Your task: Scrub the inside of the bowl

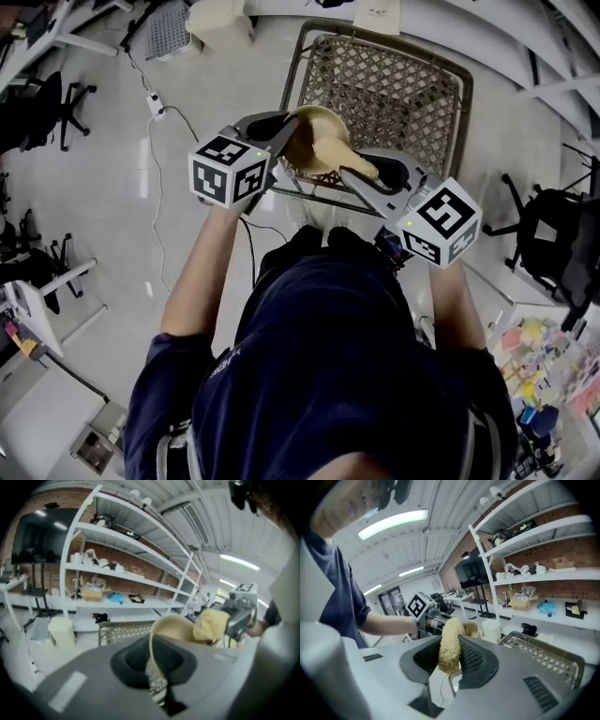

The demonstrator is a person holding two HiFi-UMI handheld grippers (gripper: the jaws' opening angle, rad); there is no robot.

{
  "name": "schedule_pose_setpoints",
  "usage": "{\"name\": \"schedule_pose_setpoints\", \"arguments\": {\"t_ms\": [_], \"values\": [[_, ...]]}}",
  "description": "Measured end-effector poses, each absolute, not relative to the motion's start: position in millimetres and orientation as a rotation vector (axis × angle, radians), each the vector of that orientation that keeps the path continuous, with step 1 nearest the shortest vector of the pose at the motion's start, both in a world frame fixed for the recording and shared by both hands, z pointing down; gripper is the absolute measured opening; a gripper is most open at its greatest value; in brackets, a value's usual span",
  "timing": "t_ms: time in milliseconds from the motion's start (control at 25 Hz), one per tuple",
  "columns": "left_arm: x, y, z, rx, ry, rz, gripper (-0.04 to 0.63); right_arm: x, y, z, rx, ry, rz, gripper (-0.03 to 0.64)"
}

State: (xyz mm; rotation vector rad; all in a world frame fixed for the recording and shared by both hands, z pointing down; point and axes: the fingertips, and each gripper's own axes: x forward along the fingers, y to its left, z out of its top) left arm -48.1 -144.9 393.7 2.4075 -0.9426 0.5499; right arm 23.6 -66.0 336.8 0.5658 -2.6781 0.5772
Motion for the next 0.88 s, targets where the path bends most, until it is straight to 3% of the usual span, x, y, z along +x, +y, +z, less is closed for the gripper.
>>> {"name": "schedule_pose_setpoints", "arguments": {"t_ms": [880], "values": [[-11, -113, 413, 2.437, -0.914, 0.639, 0.008, 58, -84, 339, 0.621, -2.792, 0.819, 0.089]]}}
